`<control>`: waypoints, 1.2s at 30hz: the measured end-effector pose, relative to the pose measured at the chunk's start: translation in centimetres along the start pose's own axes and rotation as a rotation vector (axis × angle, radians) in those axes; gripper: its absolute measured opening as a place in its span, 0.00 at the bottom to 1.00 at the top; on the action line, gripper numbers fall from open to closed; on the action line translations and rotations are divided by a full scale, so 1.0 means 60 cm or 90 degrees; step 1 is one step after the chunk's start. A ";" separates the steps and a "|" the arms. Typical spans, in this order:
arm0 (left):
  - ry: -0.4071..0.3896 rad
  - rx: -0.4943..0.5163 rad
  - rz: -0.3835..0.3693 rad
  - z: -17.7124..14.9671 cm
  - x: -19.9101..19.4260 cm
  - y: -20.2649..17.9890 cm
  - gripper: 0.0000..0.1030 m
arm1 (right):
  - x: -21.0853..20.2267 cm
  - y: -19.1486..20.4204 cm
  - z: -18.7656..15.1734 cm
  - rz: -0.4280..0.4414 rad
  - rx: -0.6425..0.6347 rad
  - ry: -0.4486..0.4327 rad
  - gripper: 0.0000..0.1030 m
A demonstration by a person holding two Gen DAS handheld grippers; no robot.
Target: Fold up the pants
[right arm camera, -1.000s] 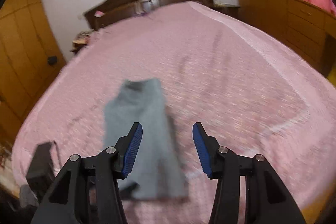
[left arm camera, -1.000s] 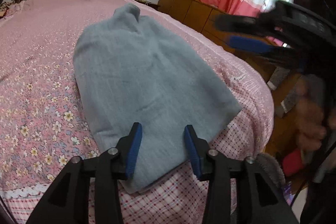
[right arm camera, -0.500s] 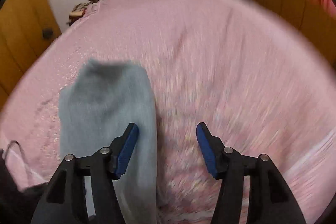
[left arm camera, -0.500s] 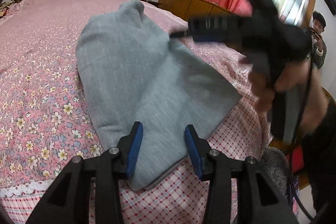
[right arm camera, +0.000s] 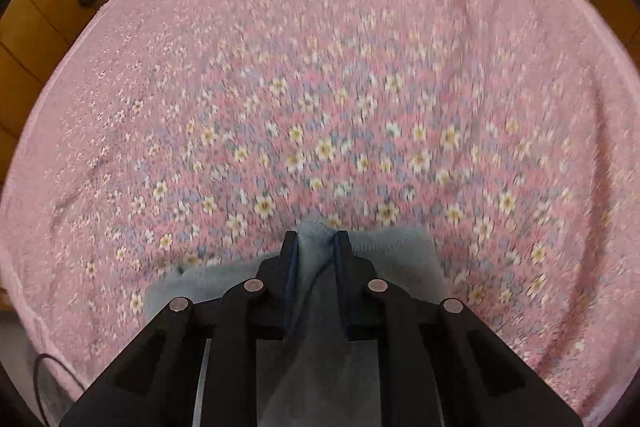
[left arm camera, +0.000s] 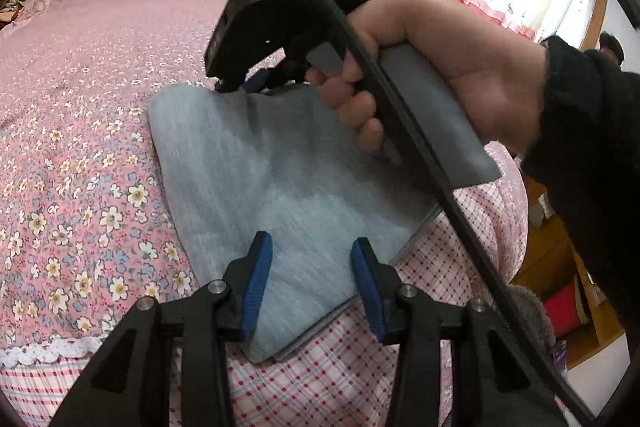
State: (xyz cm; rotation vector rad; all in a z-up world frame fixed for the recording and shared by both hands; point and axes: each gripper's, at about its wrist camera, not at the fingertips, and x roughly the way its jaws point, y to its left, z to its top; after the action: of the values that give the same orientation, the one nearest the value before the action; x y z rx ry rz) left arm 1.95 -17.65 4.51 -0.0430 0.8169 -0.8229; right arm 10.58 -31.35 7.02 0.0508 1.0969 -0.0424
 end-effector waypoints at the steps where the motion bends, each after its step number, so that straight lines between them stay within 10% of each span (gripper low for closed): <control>1: 0.000 0.004 0.002 -0.002 0.000 -0.002 0.42 | -0.007 0.012 0.003 -0.025 -0.028 -0.028 0.22; 8: -0.004 0.005 -0.002 0.000 0.002 0.009 0.42 | -0.149 0.016 -0.061 -0.042 -0.060 -0.191 0.35; 16: -0.011 0.005 -0.004 -0.004 -0.008 0.003 0.42 | -0.151 -0.069 -0.168 -0.009 -0.085 -0.104 0.35; 20: -0.011 0.007 0.003 -0.007 -0.006 0.000 0.42 | -0.099 -0.156 -0.177 0.050 0.049 -0.076 0.80; 30: -0.012 0.007 0.003 -0.004 -0.012 -0.001 0.42 | -0.185 -0.162 -0.222 0.145 -0.013 -0.145 0.65; 32: -0.012 0.006 -0.001 -0.004 -0.020 -0.010 0.42 | -0.168 -0.166 -0.239 0.092 -0.044 -0.112 0.61; 36: -0.015 0.013 0.006 -0.008 -0.023 -0.020 0.42 | -0.143 -0.238 -0.248 0.222 0.105 -0.088 0.61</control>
State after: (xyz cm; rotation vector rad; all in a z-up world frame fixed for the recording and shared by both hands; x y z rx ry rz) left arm 0.31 -17.46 5.47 -0.0302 0.7859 -0.8211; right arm -7.41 -44.58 7.61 0.3819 0.9316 0.1747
